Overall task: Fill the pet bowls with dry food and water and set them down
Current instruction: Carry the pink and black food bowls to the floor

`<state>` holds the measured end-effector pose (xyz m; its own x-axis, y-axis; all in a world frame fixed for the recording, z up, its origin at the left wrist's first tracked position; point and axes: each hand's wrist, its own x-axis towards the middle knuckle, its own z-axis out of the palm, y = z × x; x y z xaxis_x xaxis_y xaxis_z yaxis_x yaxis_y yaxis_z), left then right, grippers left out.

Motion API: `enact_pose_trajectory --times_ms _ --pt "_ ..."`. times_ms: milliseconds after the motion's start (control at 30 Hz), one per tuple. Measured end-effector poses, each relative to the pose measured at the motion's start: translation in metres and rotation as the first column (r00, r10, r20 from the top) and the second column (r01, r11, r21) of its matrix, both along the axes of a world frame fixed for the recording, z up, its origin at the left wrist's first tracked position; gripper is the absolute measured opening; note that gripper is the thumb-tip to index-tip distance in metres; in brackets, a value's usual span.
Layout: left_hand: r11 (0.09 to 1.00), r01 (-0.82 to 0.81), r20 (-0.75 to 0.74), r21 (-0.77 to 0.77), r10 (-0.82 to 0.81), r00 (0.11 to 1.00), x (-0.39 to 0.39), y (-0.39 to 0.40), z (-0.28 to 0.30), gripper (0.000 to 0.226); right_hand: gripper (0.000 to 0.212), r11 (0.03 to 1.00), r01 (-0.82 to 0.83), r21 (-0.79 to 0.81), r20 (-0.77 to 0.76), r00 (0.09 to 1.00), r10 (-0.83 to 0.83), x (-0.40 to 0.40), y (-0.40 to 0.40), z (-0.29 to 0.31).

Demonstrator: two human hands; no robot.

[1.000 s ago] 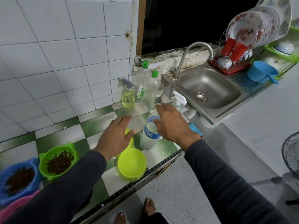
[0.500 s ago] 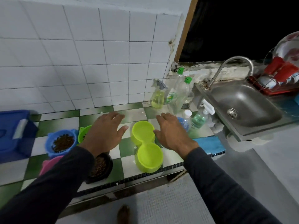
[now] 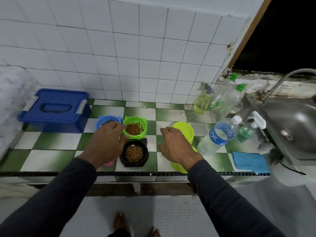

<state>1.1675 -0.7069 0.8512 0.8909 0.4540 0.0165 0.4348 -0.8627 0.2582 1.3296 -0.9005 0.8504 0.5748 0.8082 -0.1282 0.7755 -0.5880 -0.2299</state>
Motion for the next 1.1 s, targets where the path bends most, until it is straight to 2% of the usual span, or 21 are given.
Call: enact_pose_trajectory --times_ms 100,200,533,733,867,1033,1100 --pt "0.999 -0.011 -0.065 0.049 0.014 0.998 -0.024 0.014 -0.004 0.058 0.052 1.000 -0.029 0.000 -0.015 0.999 0.029 -0.019 0.018 -0.008" --pt "0.997 -0.062 -0.066 0.053 0.066 0.996 -0.046 0.032 -0.014 0.045 0.049 0.999 -0.036 0.003 -0.028 0.999 0.036 -0.038 0.037 -0.016" --pt "0.998 -0.052 -0.115 -0.031 0.048 0.992 -0.085 0.092 -0.067 0.044 0.047 0.999 0.026 -0.039 -0.104 0.994 -0.030 -0.084 0.092 -0.056" --pt "0.995 -0.037 -0.147 -0.089 0.024 0.989 -0.101 0.112 -0.107 0.044 0.047 0.984 0.149 -0.097 -0.175 0.971 -0.164 -0.099 0.101 -0.091" --pt "0.994 -0.028 -0.173 -0.104 0.009 0.985 -0.106 0.125 -0.132 0.059 0.043 0.957 0.248 -0.152 -0.228 0.933 -0.278 -0.103 0.099 -0.115" --pt "0.989 -0.064 -0.225 -0.130 0.033 0.974 -0.099 0.130 -0.143 0.049 0.047 0.908 0.382 -0.170 -0.272 0.868 -0.416 -0.095 0.094 -0.142" --pt "0.996 0.000 -0.251 -0.088 -0.022 0.968 -0.098 0.131 -0.154 0.040 0.047 0.878 0.457 -0.145 -0.313 0.821 -0.478 -0.091 0.093 -0.149"
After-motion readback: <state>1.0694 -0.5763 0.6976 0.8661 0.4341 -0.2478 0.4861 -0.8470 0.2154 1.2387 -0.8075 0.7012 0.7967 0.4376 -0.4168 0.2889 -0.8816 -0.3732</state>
